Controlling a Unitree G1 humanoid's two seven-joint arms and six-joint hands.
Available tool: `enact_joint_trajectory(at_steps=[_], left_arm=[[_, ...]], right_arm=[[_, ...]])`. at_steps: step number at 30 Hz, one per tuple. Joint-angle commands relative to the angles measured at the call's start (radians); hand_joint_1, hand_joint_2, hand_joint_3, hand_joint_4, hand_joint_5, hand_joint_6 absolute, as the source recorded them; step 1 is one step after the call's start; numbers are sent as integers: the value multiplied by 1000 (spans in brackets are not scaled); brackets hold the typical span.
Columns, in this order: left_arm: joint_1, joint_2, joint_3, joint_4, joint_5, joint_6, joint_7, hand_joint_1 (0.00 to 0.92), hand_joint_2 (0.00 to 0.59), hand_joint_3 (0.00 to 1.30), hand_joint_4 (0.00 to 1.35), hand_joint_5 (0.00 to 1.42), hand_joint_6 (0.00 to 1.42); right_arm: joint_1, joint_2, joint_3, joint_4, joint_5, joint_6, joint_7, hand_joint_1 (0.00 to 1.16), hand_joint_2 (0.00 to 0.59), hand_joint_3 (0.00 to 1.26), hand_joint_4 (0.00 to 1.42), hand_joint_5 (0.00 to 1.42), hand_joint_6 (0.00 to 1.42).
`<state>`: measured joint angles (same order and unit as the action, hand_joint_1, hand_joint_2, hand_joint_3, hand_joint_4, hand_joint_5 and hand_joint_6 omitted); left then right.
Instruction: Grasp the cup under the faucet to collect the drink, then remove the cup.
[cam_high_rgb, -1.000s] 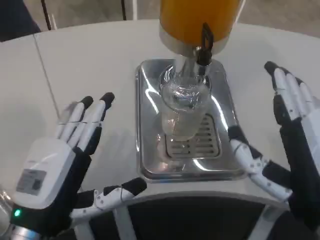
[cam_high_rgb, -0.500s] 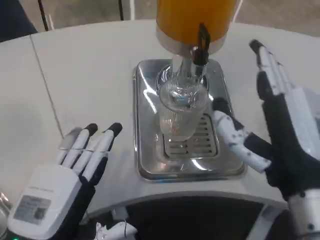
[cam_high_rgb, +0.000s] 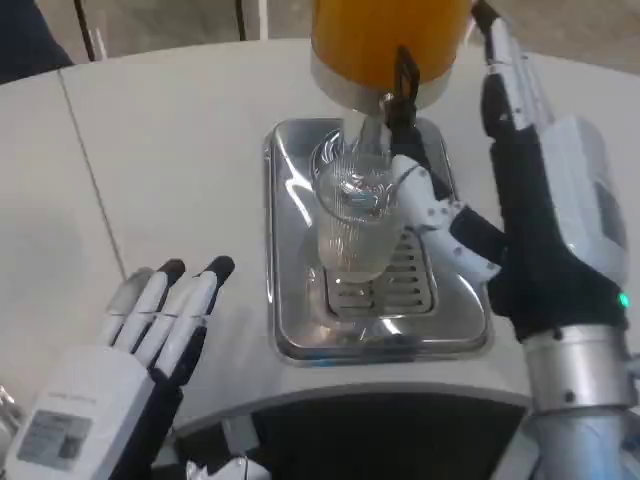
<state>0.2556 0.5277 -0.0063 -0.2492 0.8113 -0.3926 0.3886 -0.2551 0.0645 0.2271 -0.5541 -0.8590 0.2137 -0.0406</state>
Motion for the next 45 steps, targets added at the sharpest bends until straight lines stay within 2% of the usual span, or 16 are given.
enact_joint_trajectory(at_steps=[1, 3, 6, 10, 11, 13, 15, 18, 25, 27, 30, 34, 36, 42, 45], left_arm=[[25, -9, 0, -12, 15, -12, -1, 0, 139, 0, 0, 0, 0], [22, -9, 5, -8, 10, -11, -1, 0, 139, 0, 0, 0, 0], [17, -8, 10, -2, 4, -8, -4, 0, 139, 0, 0, 0, 0], [14, -8, 12, 3, 0, -4, -12, 0, 137, 0, 0, 0, 0], [13, -9, 12, 5, 0, -3, -13, 0, 136, 0, 0, 0, 0], [11, -11, 11, 9, -1, -1, -13, 0, 135, 0, 0, 0, 0], [11, -13, 12, 12, -4, 0, -13, 0, 135, 0, 0, 0, 0], [11, -12, 15, 18, -8, -2, -11, 0, 135, 0, 0, 0, 0], [11, -9, 21, 29, -11, -12, -7, 0, 135, 0, 0, 0, 0], [10, -10, 21, 31, -13, -14, -6, 0, 135, 0, 0, 0, 0], [9, -11, 21, 31, -12, -12, -5, 0, 135, 0, 0, 0, 0], [10, -12, 21, 35, -14, -15, -2, 0, 135, 0, 0, 0, 0], [11, -11, 20, 34, -12, -15, -4, 0, 132, 0, 0, 0, 0], [4, -11, 11, 42, -15, -14, -13, 0, 130, 0, 0, 0, 0], [2, -10, 9, 48, -18, -16, -15, 0, 130, 0, 0, 0, 0]], right_arm=[[-58, 30, 12, 40, 22, 16, -25, 399, 500, 0, 0, 0, 60], [-75, 28, 13, 50, 27, 19, -27, 399, 501, 0, 0, 0, 61], [-88, 38, -2, 76, 81, 20, -27, 399, 502, 0, 0, 0, 62], [-78, 16, 1, 106, 172, -19, -8, 400, 502, 0, 0, 0, 62], [-79, -10, 10, 119, 182, -56, -8, 400, 502, 0, 0, 0, 62], [-72, -18, 20, 134, 213, -77, -8, 400, 502, 0, 0, 0, 64], [-61, -12, 21, 140, 242, -69, -4, 400, 503, 0, 0, 0, 81], [-53, -22, 26, 135, 259, -59, 8, 400, 503, 0, 0, 0, 87], [-56, -39, 50, 109, 232, -31, 32, 400, 504, 0, 0, 0, 91], [-66, -47, 58, 100, 209, -13, 50, 397, 506, 0, 0, 0, 92], [-85, -44, 74, 77, 153, 57, 90, 371, 506, 6, 0, 0, 95], [-122, -65, 124, 38, -31, 147, 165, 338, 502, 48, 0, 16, 107], [-144, -74, 155, 35, -136, 179, 219, 266, 495, 83, 19, 52, 136], [-205, -61, 182, 49, -282, 265, 400, 118, 469, 135, 64, 95, 159], [-232, -60, 183, 57, -321, 271, 443, 108, 467, 137, 64, 95, 159]])
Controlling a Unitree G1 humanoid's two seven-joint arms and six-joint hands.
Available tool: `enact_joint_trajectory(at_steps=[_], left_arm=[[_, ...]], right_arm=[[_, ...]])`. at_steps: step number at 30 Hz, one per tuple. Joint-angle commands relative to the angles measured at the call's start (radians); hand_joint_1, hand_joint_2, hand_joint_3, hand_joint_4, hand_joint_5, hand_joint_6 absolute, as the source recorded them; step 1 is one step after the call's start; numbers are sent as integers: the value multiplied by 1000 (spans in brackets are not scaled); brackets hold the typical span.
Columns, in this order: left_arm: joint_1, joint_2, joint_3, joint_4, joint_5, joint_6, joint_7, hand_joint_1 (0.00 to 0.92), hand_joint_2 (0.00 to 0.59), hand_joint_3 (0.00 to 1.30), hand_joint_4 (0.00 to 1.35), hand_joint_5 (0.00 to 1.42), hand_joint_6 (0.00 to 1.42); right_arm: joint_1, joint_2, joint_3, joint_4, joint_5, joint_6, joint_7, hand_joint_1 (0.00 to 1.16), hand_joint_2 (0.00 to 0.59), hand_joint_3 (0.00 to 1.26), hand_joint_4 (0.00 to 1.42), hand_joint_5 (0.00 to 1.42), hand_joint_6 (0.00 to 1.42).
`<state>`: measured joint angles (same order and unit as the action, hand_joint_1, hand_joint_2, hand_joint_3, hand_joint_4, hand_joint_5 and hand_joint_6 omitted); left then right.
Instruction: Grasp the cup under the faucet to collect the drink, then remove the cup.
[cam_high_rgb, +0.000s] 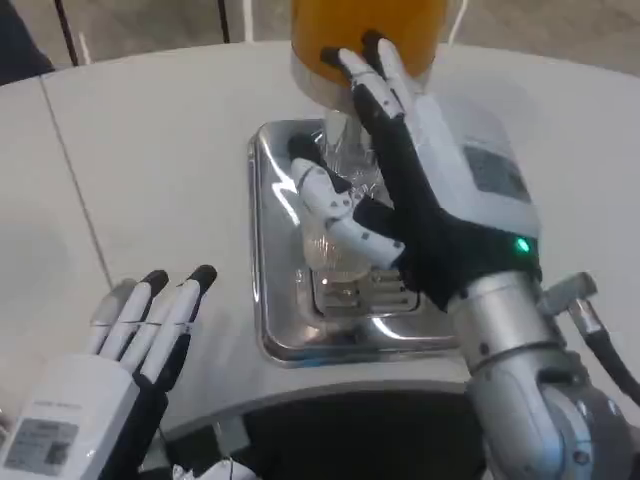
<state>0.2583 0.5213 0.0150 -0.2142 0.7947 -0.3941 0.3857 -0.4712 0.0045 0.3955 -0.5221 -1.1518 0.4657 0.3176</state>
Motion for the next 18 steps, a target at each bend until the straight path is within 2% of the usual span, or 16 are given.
enact_joint_trajectory(at_steps=[1, 5, 10, 18], left_arm=[[-1, -4, -13, 15, -1, -15, -12, 0, 130, 0, 0, 0, 0], [-3, -5, -14, 18, -4, -16, -12, 0, 130, 0, 0, 0, 0], [-2, -8, -13, 17, -3, -17, -6, 0, 130, 0, 0, 0, 0], [-8, -6, -9, 28, -5, -27, -7, 0, 130, 0, 0, 0, 0]], right_arm=[[-25, 2, 14, 31, -35, 19, 97, 106, 467, 137, 66, 95, 159], [-65, -4, 11, 57, -19, -4, 133, 77, 478, 146, 74, 107, 176], [-100, 2, 12, 91, 26, -17, 141, 80, 484, 146, 74, 107, 189], [-118, -28, 31, 100, 52, -29, 202, 87, 499, 146, 74, 107, 193]])
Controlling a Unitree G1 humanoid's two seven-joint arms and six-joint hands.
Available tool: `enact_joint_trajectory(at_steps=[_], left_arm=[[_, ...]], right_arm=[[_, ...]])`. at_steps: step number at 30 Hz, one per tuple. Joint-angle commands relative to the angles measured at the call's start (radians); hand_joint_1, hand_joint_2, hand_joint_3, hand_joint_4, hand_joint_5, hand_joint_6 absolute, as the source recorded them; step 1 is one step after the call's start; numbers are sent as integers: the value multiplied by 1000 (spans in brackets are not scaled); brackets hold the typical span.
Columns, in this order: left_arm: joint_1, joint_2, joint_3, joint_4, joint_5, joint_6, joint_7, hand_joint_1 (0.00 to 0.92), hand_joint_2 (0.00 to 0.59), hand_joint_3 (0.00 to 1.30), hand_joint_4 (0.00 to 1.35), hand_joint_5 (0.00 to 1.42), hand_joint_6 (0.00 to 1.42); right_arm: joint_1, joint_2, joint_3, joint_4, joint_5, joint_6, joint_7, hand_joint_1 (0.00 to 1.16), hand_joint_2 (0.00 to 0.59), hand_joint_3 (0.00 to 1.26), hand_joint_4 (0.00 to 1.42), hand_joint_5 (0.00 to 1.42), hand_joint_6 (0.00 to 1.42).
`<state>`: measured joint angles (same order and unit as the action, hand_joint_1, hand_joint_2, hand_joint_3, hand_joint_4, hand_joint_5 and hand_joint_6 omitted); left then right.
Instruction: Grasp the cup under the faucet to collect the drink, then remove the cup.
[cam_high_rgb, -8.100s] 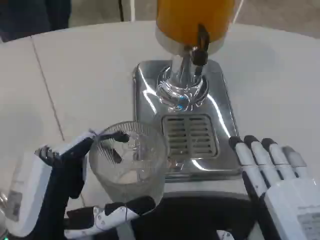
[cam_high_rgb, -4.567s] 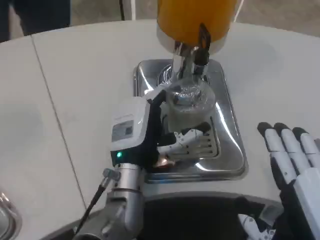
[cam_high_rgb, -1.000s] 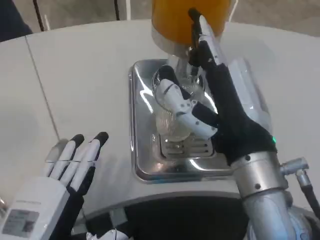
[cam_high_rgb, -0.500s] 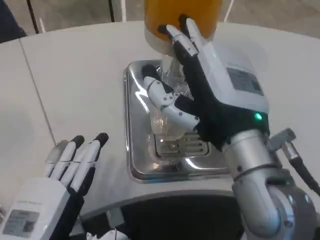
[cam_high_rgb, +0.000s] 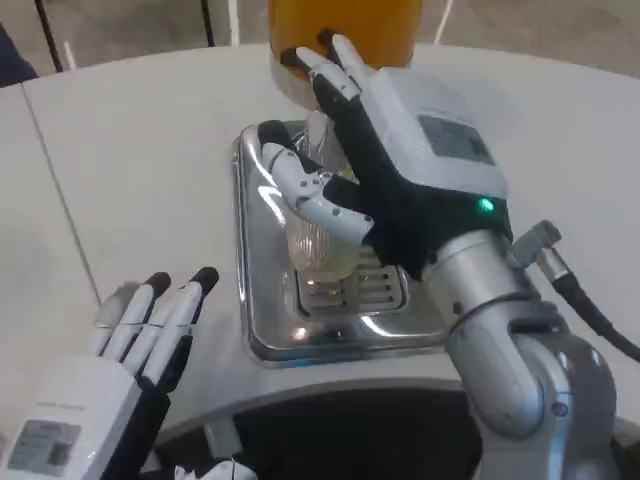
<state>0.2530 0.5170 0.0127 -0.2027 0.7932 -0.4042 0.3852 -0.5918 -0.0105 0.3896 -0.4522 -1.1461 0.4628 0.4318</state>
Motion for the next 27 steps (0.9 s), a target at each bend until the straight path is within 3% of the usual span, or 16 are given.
enact_joint_trajectory(at_steps=[1, 5, 12, 17, 27], left_arm=[[-4, -1, -8, 19, -3, -19, -6, 0, 130, 0, 0, 0, 0], [-12, -2, -14, 27, -2, -24, -9, 0, 128, 0, 0, 0, 0], [-30, 1, -23, 41, -5, -27, -14, 0, 126, 0, 0, 0, 0], [-60, 3, -26, 67, -18, -25, -23, 0, 105, 0, 0, 0, 0], [-225, -13, -68, 229, -49, -33, -27, 27, 90, 0, 0, 0, 0]], right_arm=[[6, -18, 39, 25, 43, -30, 87, 88, 500, 146, 74, 107, 193], [4, -55, 57, 12, 31, -54, 121, 89, 500, 146, 74, 107, 193], [15, -81, 66, 11, 27, -60, 134, 84, 504, 146, 74, 107, 193], [0, -108, 80, 2, -14, -84, 142, 80, 507, 146, 74, 107, 193], [-23, -102, 75, -16, -45, -85, 181, 74, 514, 142, 74, 107, 193]])
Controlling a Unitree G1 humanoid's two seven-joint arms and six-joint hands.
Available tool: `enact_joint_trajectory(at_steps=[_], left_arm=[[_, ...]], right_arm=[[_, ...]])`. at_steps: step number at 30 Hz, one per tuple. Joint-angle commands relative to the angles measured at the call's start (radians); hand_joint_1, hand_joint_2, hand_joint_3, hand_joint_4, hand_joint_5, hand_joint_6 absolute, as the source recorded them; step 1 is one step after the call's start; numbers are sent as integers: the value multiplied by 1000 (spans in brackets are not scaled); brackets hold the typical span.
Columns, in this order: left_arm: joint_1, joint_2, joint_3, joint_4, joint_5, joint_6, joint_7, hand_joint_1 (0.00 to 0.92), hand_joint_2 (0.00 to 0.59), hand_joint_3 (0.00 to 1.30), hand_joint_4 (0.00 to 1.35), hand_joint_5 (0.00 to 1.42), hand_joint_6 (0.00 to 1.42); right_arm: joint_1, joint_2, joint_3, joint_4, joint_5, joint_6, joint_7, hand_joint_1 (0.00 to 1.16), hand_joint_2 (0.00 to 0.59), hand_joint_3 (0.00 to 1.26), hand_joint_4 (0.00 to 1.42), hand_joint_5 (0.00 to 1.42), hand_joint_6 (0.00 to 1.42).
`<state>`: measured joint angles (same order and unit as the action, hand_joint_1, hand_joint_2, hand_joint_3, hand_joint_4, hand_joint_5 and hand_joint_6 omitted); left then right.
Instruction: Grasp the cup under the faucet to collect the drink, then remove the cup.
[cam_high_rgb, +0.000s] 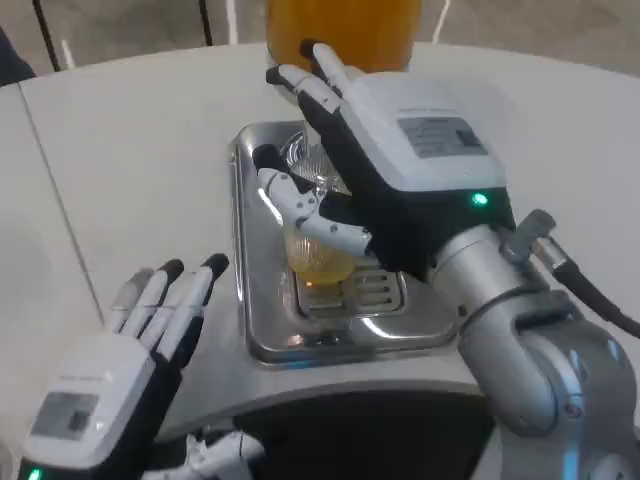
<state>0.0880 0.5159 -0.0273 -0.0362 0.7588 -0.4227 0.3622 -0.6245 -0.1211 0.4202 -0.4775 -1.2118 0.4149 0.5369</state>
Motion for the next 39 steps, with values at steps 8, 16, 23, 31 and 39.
enact_joint_trajectory(at_steps=[8, 16, 23, 31, 39], left_arm=[[-177, -57, -61, 153, -26, -11, 17, 67, 89, 0, 0, 0, 0], [-239, -87, -70, 217, -35, 9, 23, 78, 89, 0, 0, 0, 0], [-281, -93, -73, 261, -44, 20, 30, 81, 89, 0, 0, 0, 0], [-311, -95, -80, 296, -59, 31, 25, 84, 91, 0, 0, 0, 0], [-325, -98, -98, 305, -58, 32, 21, 83, 89, 0, 0, 0, 0]], right_arm=[[35, 18, 47, 18, 6, -40, 57, 74, 521, 137, 71, 107, 193], [33, 23, 47, 50, 22, -54, 28, 77, 522, 136, 65, 107, 183], [47, 32, 25, 38, 32, -51, -10, 87, 527, 135, 64, 107, 180], [130, 74, -45, -43, 80, -33, -151, 205, 549, 114, 52, 96, 178], [248, 201, -145, -95, 229, -10, -333, 287, 558, 68, 3, 50, 145]])
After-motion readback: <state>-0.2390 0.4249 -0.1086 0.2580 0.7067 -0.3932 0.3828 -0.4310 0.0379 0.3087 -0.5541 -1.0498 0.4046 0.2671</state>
